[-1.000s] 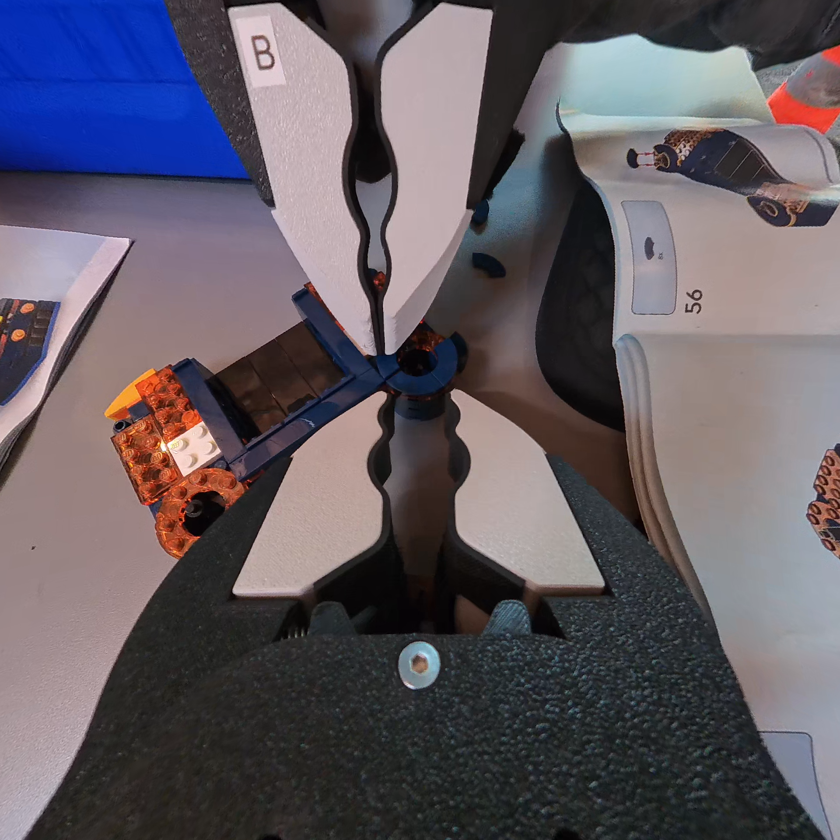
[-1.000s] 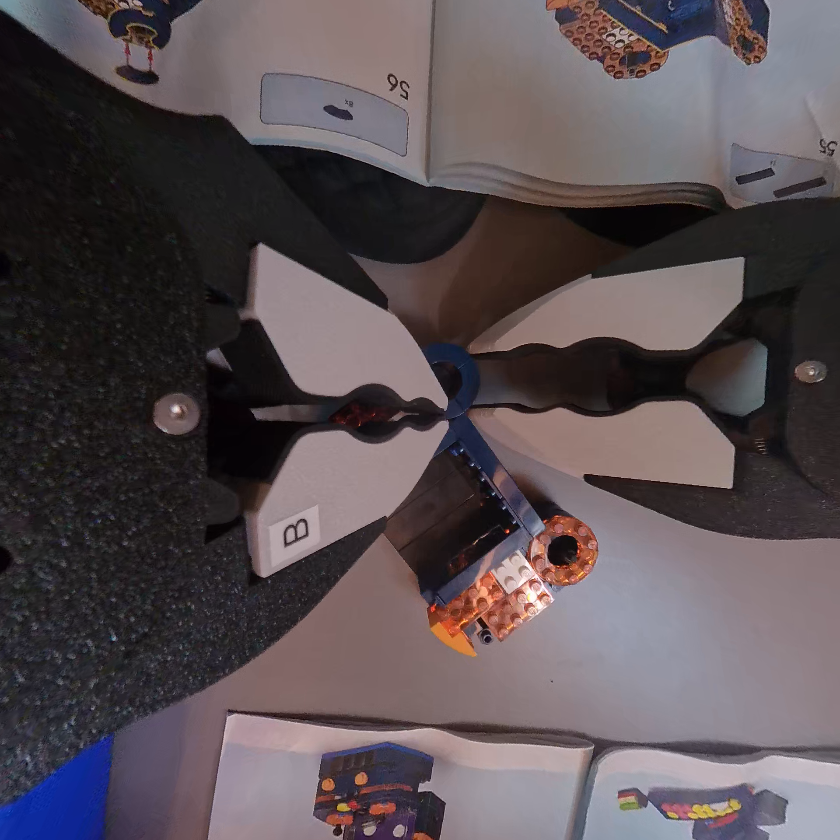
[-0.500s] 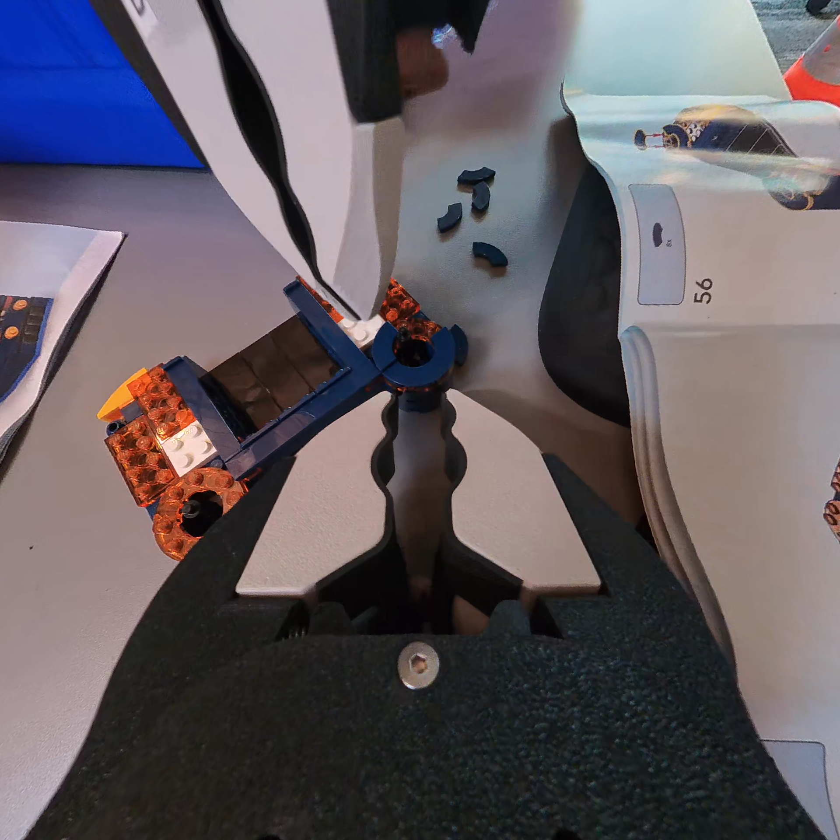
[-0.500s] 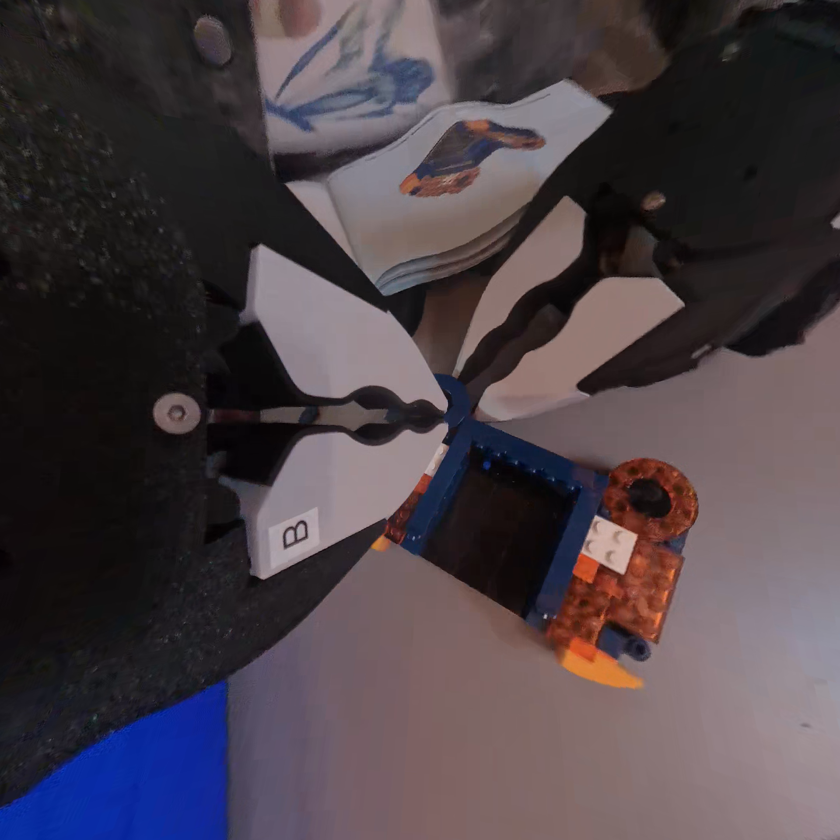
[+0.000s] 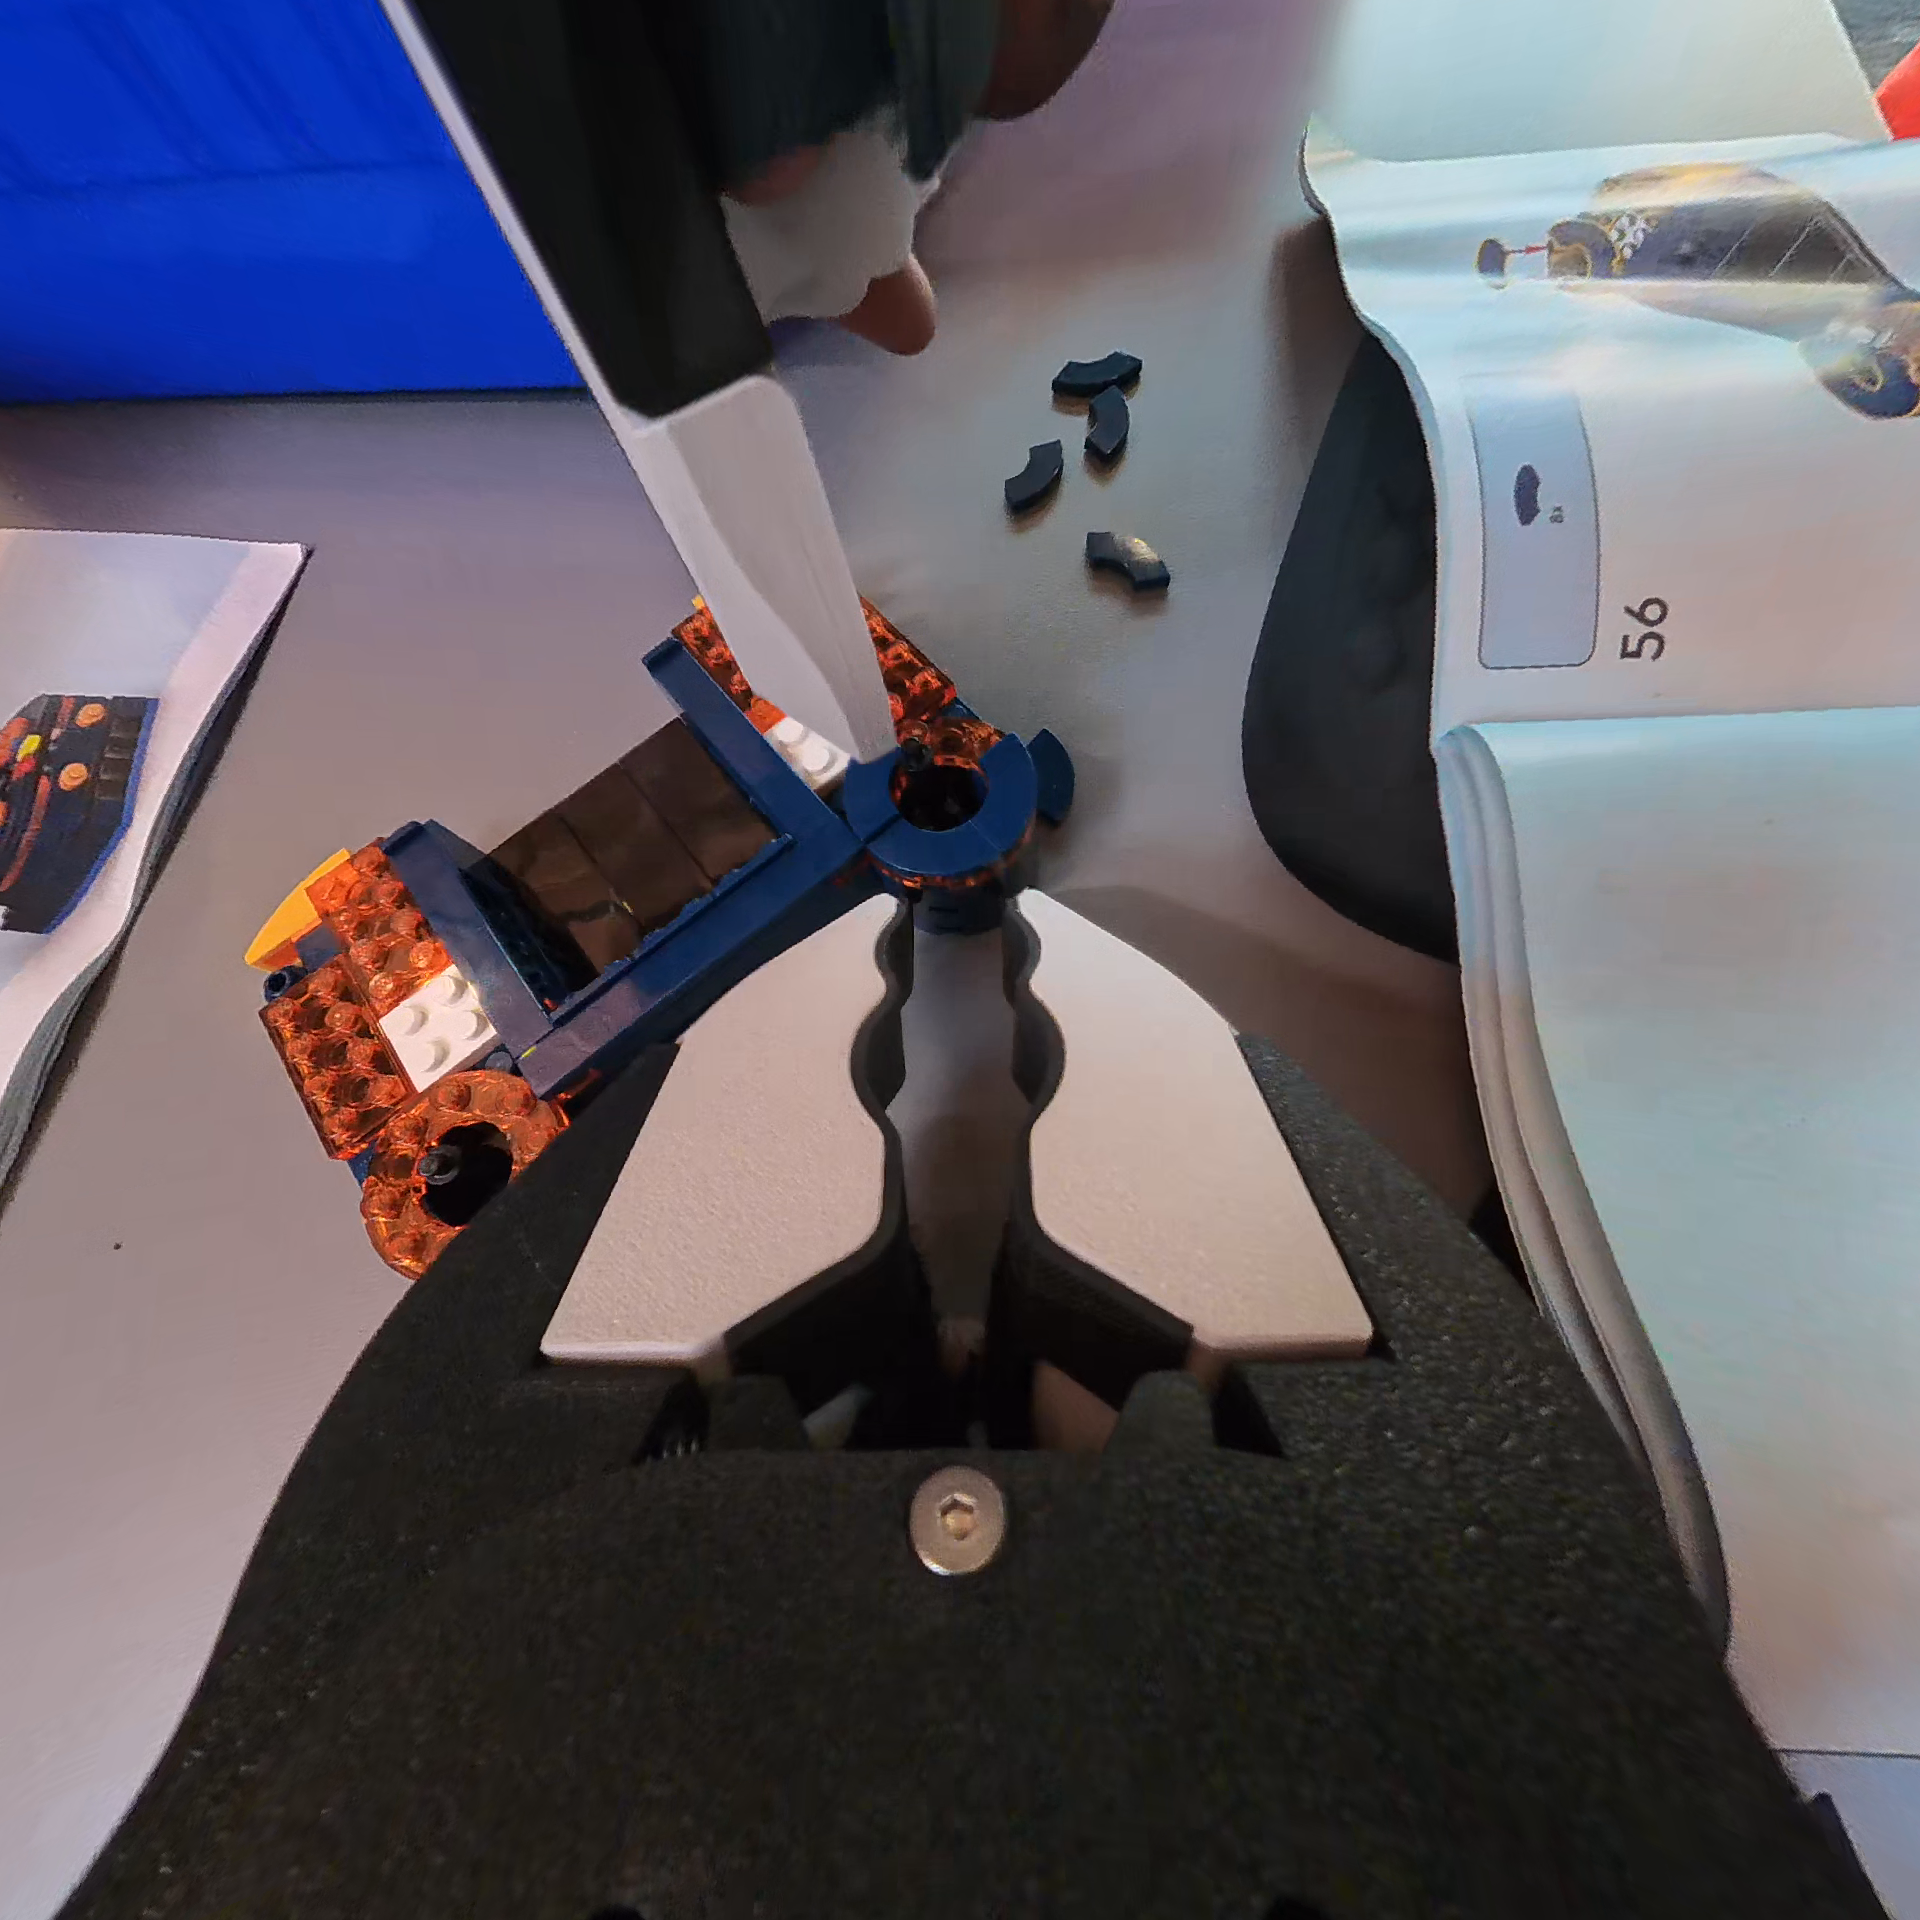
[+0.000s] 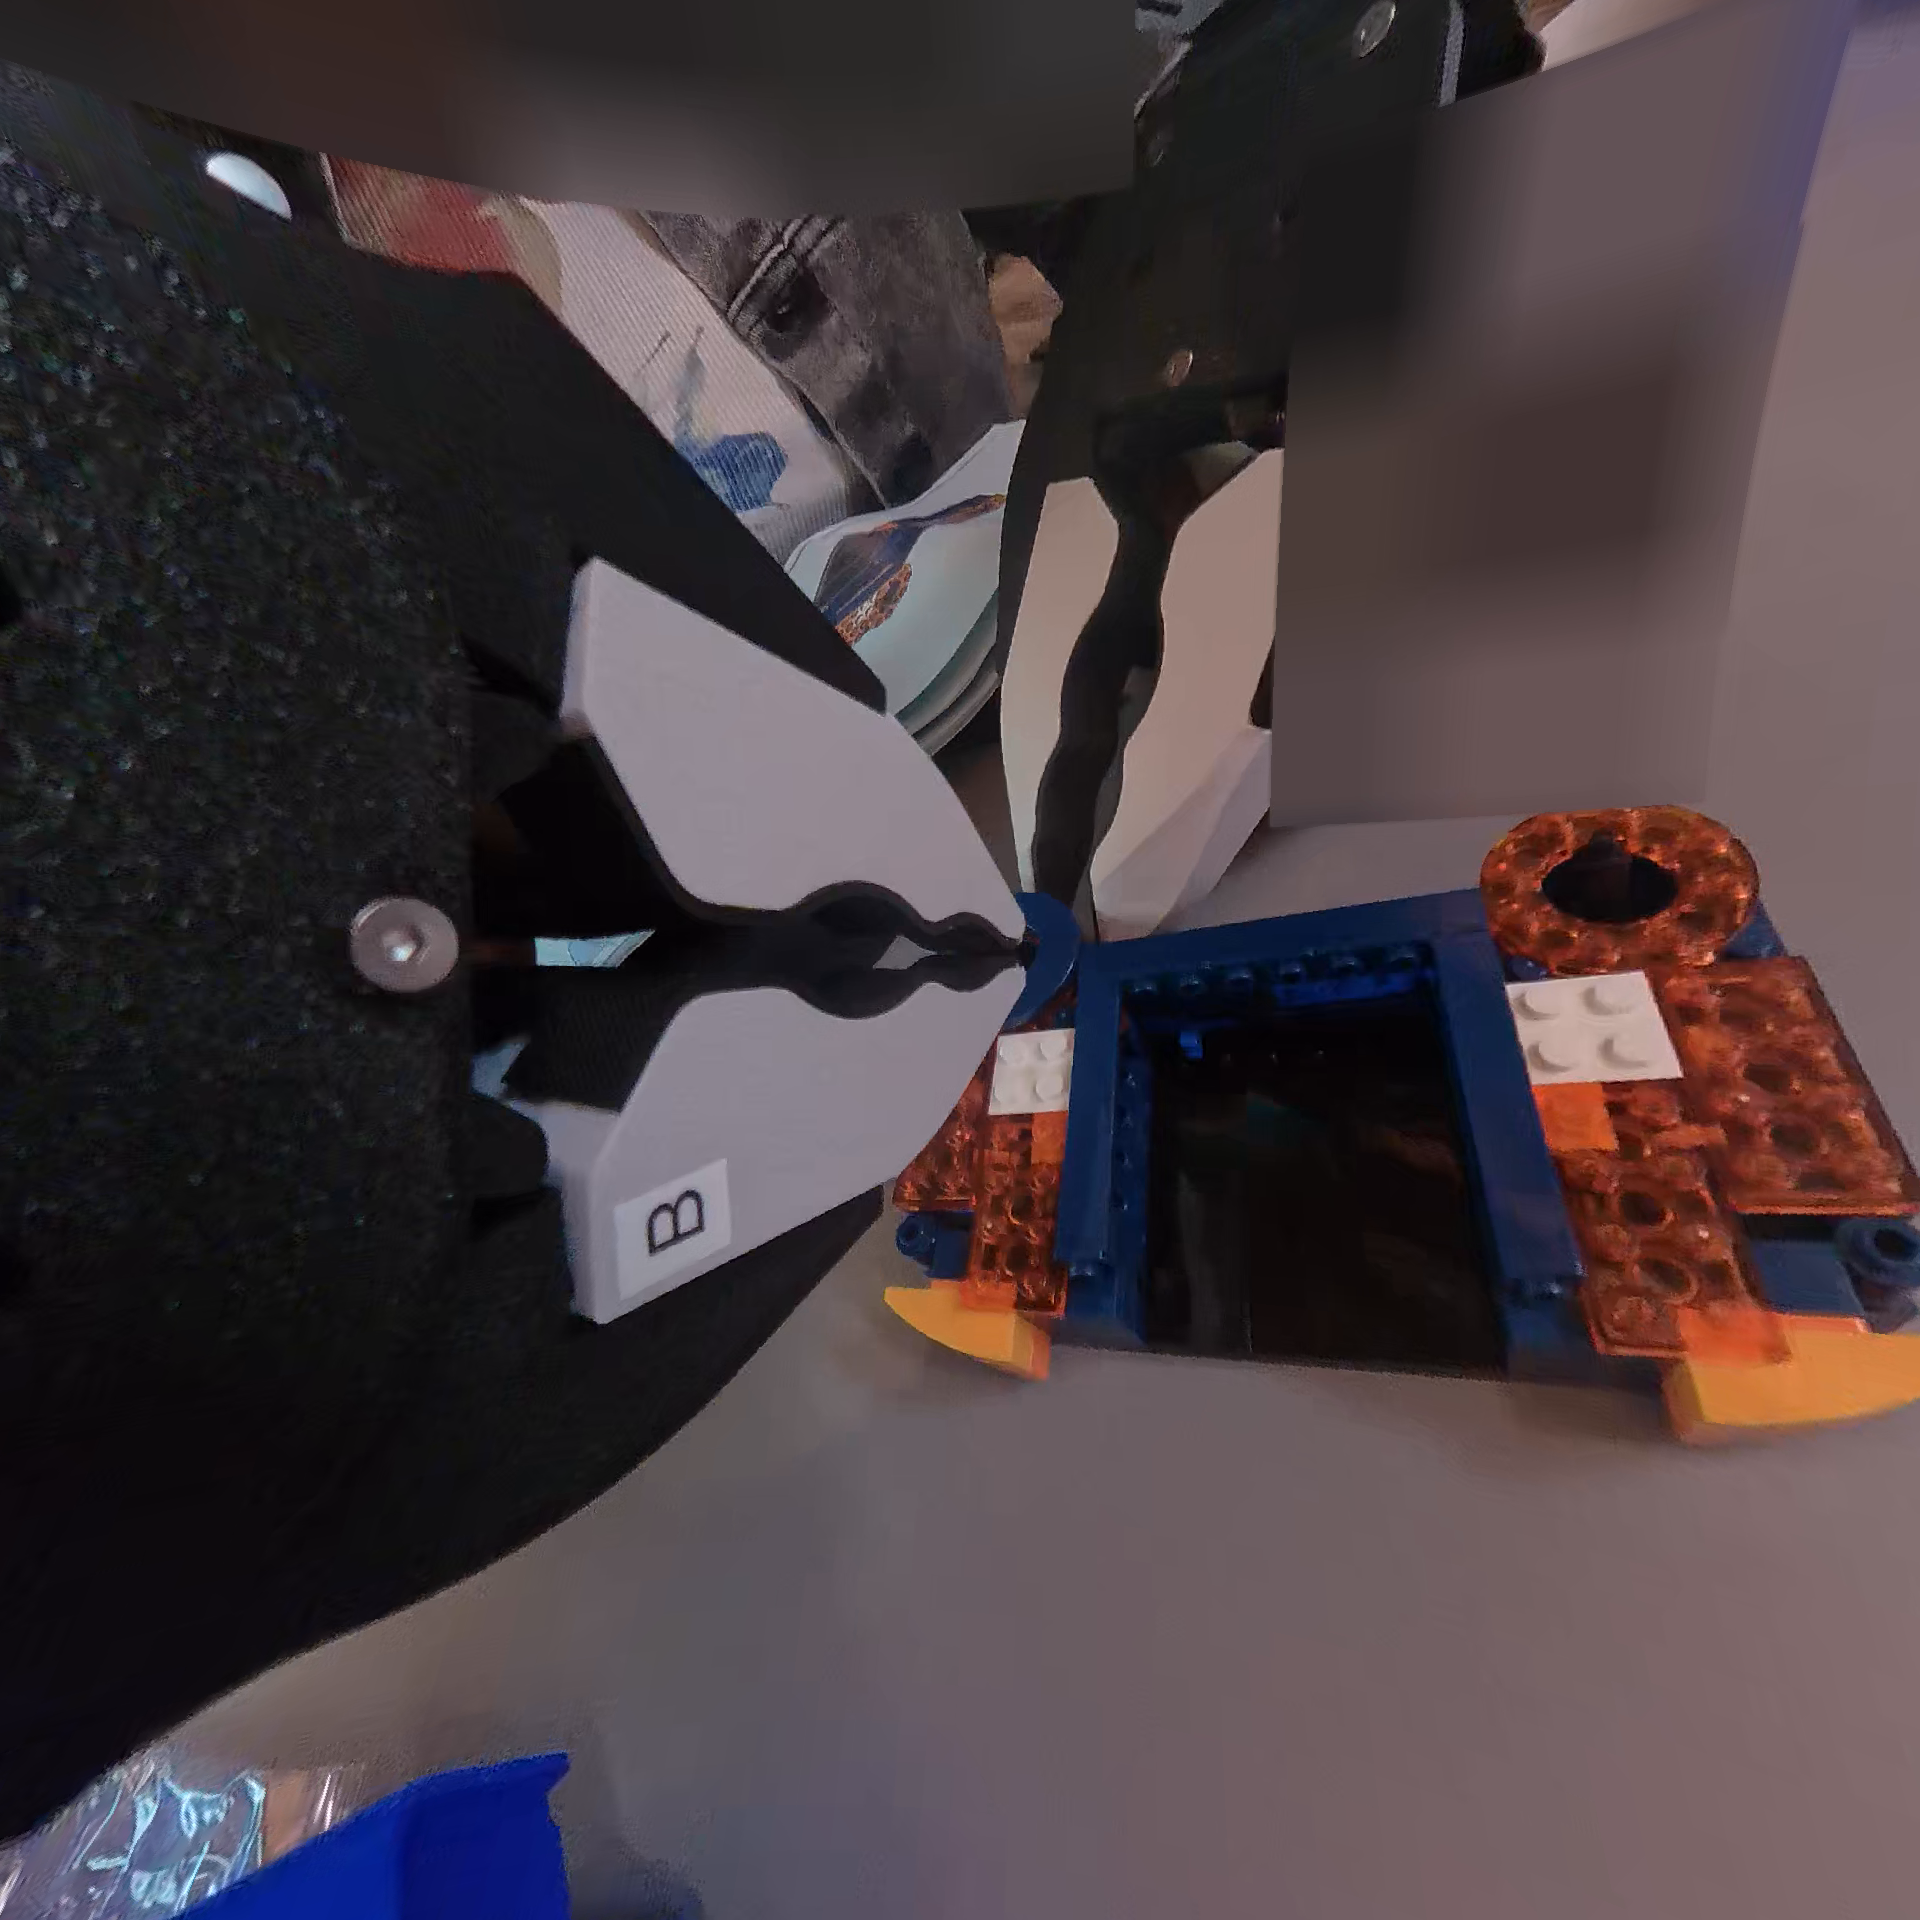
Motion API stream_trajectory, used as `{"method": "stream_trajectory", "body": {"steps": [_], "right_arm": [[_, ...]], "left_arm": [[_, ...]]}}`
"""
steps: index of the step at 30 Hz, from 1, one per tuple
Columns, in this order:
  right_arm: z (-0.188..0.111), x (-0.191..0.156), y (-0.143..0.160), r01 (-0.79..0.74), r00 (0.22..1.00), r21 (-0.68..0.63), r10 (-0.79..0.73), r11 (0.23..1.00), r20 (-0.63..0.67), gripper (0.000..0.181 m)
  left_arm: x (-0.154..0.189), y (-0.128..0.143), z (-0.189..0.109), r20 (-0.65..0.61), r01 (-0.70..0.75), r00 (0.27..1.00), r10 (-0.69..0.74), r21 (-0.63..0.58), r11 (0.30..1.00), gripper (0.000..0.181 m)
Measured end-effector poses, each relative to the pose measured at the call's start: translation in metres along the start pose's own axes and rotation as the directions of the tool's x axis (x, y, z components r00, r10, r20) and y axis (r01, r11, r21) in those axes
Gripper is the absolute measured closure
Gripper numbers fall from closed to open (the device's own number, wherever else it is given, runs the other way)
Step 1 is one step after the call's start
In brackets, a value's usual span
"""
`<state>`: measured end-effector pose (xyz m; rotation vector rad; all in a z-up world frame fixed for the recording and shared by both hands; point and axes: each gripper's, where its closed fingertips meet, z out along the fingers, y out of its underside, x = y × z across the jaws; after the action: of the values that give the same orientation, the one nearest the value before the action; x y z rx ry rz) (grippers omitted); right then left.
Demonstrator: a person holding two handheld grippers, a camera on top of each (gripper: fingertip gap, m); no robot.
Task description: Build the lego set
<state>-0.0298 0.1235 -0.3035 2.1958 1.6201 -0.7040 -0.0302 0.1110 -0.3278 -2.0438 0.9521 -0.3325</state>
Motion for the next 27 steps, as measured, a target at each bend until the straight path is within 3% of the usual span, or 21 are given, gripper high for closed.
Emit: {"method": "stream_trajectory", "body": {"steps": [11,17,27], "right_arm": [[0.0036,0.0049,-0.0045,0.035,0.997,0.031,-0.032,0.999,-0.070,0.181],[0.0038,0.0106,-0.0085,0.140,0.974,0.087,-0.122,0.986,-0.189,0.181],[0.0031,0.0045,0.0000,0.176,0.969,0.043,-0.165,0.983,-0.186,0.181]], "left_arm": [[-0.0007,0.0012,0.0010,0.015,-0.010,1.000,0.010,-0.010,1.000,0.166],[-0.0014,0.0020,0.0014,0.015,-0.002,1.000,0.002,-0.016,1.000,0.167],[-0.0009,0.0035,0.0025,0.016,-0.009,1.000,0.009,-0.030,1.000,0.166]]}}
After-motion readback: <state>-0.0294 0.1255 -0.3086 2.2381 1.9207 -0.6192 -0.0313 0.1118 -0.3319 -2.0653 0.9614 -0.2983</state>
